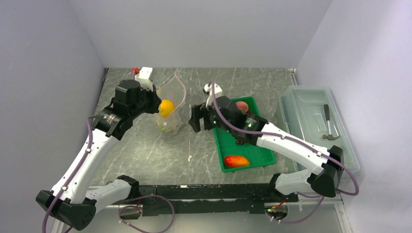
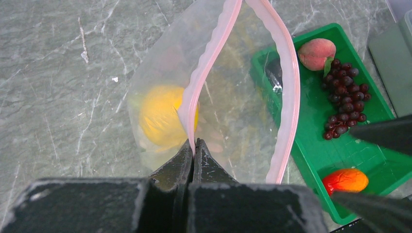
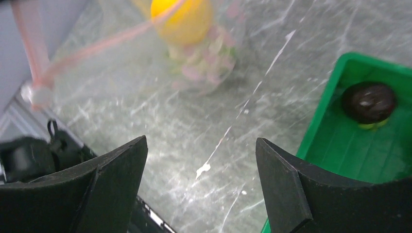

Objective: Place the food in the zip-top bag and seal the zipper
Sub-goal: Adjust the zipper food storage bag at the center of the board.

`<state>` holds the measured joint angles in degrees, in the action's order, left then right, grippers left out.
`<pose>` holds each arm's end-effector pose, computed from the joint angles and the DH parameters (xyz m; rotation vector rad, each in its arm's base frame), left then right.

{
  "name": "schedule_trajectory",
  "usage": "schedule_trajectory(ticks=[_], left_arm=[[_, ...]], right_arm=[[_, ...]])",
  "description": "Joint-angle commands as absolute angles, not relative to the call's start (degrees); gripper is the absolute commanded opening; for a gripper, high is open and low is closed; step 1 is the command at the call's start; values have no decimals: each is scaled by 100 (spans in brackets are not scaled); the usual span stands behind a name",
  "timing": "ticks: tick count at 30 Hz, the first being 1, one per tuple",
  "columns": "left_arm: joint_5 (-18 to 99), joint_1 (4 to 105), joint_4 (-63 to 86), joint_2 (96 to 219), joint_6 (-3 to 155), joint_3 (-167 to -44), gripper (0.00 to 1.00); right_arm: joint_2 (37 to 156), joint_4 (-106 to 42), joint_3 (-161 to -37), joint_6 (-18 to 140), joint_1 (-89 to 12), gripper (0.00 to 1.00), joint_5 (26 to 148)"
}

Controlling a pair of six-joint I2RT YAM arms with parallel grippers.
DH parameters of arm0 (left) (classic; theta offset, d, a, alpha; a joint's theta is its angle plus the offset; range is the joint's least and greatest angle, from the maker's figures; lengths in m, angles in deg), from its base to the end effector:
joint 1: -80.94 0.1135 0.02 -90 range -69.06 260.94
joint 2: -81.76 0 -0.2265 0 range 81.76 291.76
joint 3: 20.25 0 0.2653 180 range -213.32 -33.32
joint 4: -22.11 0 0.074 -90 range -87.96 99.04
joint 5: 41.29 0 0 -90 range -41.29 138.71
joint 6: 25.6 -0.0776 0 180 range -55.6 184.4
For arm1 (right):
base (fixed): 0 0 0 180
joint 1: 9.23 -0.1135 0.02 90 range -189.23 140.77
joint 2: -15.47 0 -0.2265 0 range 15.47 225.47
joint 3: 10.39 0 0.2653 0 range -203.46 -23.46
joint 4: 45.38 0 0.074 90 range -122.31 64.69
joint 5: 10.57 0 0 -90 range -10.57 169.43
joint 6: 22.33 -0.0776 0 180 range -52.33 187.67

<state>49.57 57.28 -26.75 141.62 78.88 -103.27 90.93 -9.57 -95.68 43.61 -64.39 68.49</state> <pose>0.2631 -0.1140 0.3480 0.1539 2.0373 -0.4050 0.2175 0.2867 0.3122 -0.4376 2.0368 0.6754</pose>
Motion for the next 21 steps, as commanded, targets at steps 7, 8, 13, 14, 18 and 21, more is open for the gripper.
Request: schedule_trajectory(ticks=[7,8,13,14,18,21], left_arm=[[5042,5747,-2471,14153,7908,-10328,0],[5050,5747,-2471,14155,7900,-10333,0],[5082,5748,-2471,14144,7898,-10322,0],[5082,5747,-2471,14144,7899,-10327,0],[5124,5747,-2475,14127,7906,-10315,0],[5094,5747,-2472,14134,7916,-10324,0]], right_arm=[[9357,-3277,-8024,4152,-6962,87,6508],[9491,-3537,-7951,4096,-6988,87,6439],[10249,-4437,-7867,3723,-7051,88,6296],[10409,-4599,-7878,3676,-7069,88,6246],[10958,-5269,-7908,3558,-7151,88,5983],[11339,-5954,-7850,3563,-7169,88,5862]])
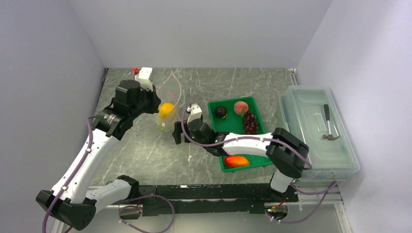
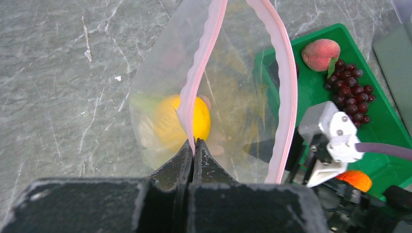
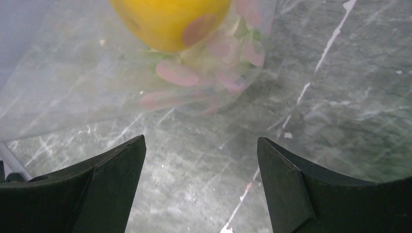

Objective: Place the food in the zip-top bag and seal the zipper
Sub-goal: Adjust the zipper food storage bag at the center of the board.

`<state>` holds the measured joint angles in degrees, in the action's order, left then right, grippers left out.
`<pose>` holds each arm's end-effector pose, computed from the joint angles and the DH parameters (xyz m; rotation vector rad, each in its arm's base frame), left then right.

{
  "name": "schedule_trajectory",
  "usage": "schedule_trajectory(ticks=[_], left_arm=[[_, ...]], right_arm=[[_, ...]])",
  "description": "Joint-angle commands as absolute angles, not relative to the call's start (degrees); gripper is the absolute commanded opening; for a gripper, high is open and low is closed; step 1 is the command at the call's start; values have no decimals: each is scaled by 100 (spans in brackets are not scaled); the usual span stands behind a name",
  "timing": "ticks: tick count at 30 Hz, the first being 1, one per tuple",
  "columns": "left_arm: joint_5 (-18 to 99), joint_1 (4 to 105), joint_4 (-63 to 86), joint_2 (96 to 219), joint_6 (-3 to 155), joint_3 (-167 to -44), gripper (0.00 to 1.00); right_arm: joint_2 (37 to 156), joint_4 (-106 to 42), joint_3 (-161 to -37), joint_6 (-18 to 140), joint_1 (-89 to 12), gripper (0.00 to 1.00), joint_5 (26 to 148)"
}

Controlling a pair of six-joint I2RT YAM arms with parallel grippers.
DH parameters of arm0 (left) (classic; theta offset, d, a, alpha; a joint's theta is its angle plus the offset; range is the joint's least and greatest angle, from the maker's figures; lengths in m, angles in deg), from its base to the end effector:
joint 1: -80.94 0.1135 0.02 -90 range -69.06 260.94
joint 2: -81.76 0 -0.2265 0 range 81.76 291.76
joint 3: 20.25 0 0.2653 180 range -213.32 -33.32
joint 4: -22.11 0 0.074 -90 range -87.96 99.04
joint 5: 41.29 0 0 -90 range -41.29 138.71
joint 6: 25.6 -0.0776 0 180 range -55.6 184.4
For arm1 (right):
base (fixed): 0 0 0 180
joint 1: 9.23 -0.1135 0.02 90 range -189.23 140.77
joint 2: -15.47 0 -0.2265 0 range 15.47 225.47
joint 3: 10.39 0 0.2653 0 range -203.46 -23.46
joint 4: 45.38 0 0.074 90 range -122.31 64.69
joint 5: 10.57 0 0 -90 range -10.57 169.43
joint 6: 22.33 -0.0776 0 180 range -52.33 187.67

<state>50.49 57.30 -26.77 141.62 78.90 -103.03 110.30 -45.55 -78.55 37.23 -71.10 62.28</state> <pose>0.2638 -0.1128 0.3464 0.1432 2.0405 -0.3879 0.2129 0.3497 0.1540 -0.3760 2.0521 0.7101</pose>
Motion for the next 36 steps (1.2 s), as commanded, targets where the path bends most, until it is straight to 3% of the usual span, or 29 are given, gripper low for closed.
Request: schedule_trajectory(ticks=[1,13,16,19,22,28,36], left_arm=[[5083,5747,-2478,14143,7917,-10329,0],[5029,5747,-2490,14179,7921,-10337,0],[5037,5747,-2489,14179,7910,-10330,0],[5044,5747,-2487,14179,7908,-10329,0],[5060,5747,-2488,14194,7901,-10331,0],[5086,5756,-2489,14179,7899,-10328,0],[5358,5791,-2459,14032,7967,-10295,0]], right_arm=[[11456,-6129,-7852,3590,-7170,88,5860],[12547,-7372,-8341,4481,-7164,89,5553],[12729,-7630,-8461,4642,-7155,83,5561],[12849,-7817,-8538,4761,-7113,72,5617],[12854,-7998,-8506,4905,-7093,54,5636],[12500,-8054,-8226,5213,-7092,0,5505],[11361,-7607,-7738,5412,-7097,0,6004]])
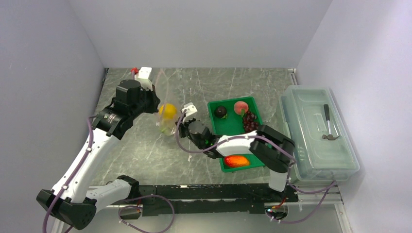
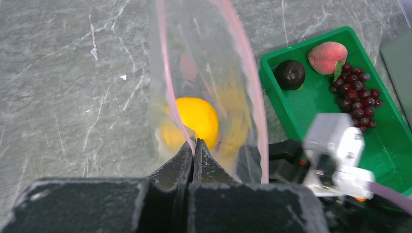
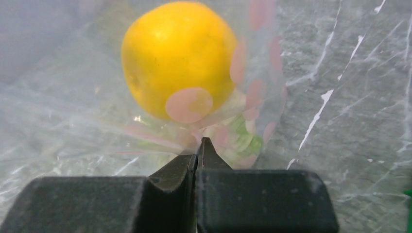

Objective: Place the food in the zip-top bag and seal the zipper
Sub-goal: Adjust the zipper food storage bag at the center of the board.

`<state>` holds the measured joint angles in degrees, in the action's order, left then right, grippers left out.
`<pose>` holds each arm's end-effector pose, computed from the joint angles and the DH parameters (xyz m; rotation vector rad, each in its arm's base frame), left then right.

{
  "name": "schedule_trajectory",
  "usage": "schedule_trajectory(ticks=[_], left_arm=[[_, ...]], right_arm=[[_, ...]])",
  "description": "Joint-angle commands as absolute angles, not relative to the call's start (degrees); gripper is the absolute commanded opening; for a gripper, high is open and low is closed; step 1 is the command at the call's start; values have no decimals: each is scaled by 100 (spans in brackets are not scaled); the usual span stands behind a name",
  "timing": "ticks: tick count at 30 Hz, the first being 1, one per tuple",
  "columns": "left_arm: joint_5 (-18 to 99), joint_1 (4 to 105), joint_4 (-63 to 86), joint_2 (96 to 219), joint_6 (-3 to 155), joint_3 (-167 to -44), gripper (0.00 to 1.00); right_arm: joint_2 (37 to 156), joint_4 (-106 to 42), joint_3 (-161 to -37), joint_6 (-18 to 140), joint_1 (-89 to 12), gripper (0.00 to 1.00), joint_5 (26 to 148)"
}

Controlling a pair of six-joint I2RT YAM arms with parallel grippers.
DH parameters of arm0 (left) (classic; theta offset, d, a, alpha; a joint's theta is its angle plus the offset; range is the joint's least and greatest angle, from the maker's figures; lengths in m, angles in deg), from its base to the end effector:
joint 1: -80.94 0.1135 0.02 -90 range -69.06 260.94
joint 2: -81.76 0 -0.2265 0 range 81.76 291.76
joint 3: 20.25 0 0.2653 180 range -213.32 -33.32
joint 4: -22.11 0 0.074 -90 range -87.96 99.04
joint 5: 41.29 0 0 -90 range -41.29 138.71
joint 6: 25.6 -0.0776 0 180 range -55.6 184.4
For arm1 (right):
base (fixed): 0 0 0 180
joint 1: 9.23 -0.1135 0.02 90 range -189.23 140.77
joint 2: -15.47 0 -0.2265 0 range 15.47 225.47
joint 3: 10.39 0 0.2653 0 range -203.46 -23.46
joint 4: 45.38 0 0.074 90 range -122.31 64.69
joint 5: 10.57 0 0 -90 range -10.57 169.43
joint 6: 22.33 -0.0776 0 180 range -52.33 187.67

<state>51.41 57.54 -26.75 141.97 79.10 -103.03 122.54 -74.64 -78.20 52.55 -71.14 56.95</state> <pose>0.2660 -0.1111 0.3448 0.1255 2.0453 -0.3699 0.2312 0.3701 0.1368 -0.4274 1.7237 0.6429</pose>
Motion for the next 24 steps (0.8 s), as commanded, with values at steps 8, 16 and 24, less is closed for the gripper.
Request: schedule_trajectory(ticks=[8,16,24], left_arm=[[6032,5815,-2533,13866,8064,-10275,0],[6551,5963,-2586,13660,8357,-10237,0],[6466,6046,-2248,13244,8423,-9983,0]], right_arm=[[10216,-5416,-8276,5253,-7093,0,7284],[9751,-4553,-7817,4990,-7021,0,7441],[9773,-5248,-6834,4462,-6970,0,7255]])
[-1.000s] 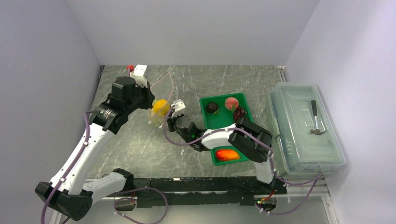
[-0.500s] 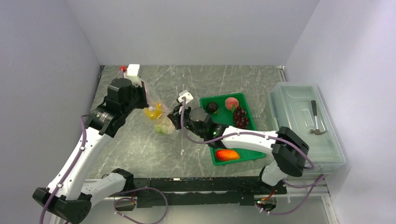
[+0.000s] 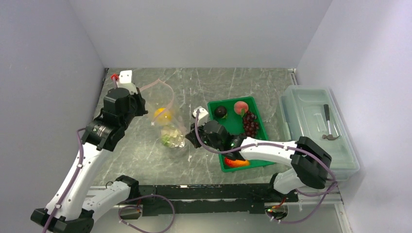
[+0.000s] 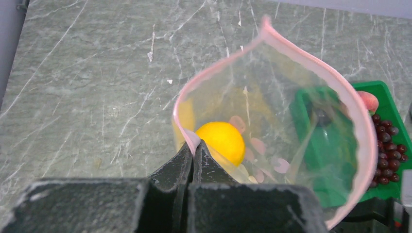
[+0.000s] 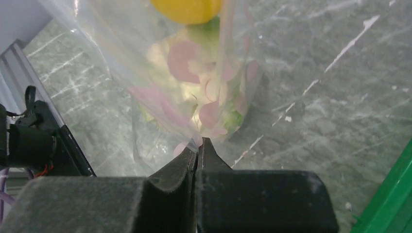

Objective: Place the food in the zip-top bag and seal the zipper
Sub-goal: Adjust the zipper food storage bag at the center of the board.

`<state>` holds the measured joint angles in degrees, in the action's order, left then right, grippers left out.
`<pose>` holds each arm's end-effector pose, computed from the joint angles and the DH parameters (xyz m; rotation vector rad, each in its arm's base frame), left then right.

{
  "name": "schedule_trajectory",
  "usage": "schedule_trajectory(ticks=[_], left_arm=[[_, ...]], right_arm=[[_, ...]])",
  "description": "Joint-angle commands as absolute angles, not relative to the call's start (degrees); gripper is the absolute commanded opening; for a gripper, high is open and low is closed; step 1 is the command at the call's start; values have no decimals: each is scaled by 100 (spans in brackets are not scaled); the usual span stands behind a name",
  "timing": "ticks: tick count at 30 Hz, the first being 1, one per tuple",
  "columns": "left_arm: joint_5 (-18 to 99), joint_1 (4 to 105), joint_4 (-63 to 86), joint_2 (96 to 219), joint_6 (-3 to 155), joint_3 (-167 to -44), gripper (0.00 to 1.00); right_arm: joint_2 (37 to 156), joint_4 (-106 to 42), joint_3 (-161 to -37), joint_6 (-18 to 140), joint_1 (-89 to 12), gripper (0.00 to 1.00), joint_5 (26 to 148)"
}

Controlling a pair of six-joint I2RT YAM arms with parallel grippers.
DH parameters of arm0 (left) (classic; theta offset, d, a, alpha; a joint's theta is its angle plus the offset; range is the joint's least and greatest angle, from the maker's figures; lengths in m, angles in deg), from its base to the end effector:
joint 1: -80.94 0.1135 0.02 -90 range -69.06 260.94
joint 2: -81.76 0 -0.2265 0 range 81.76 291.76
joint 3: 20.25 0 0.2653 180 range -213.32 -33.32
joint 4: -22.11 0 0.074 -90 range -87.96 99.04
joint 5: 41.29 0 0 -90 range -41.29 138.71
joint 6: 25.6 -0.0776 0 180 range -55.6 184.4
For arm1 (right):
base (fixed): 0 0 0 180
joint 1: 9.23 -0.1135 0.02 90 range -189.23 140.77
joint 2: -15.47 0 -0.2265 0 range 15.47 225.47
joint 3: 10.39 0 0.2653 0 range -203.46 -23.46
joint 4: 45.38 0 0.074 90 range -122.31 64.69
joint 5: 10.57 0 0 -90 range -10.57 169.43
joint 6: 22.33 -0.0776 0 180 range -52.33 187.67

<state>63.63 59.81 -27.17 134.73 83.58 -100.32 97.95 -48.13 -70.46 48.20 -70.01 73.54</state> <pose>0.2476 -0.0743 0.3589 -0.1379 1.9452 -0.2112 0.1915 0.3260 0.1860 -0.6387 1.9001 0.8309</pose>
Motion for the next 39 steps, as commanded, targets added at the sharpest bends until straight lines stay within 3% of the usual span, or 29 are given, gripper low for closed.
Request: schedule_trajectory(ticks=[1,15,16,18,20,24,28,39], left_arm=[[6363,6046,-2214,13239,8396,-9966,0],[4927,6046,-2065,13888,8344,-10058,0],[4854,6046,-2090,13962,8362,-10077,0],[4832,6046,-2181,14099,8367,-10166,0],[4852,6046,-2327,14214,8373,-10347,0],[4854,6046,-2592,14389,8354,-10810,0],[4853,6046,-2884,14589,8282,-11467,0],[4597,6046,-4125,15330,8212,-13358,0]], right_arm=[[9805,-5398,-6750,4422,-6970,0,7235],[10187,-5484,-6978,4249,-7000,0,7440],[10212,-5502,-6982,4200,-7000,2,7451],[10155,-5413,-7013,4166,-7005,28,7466],[9945,-5163,-7063,4224,-7011,46,7414],[9300,-4745,-6986,4404,-7031,63,7165],[8533,-4480,-6819,4555,-7027,69,7014],[7048,-4235,-6241,4675,-7027,73,6638]])
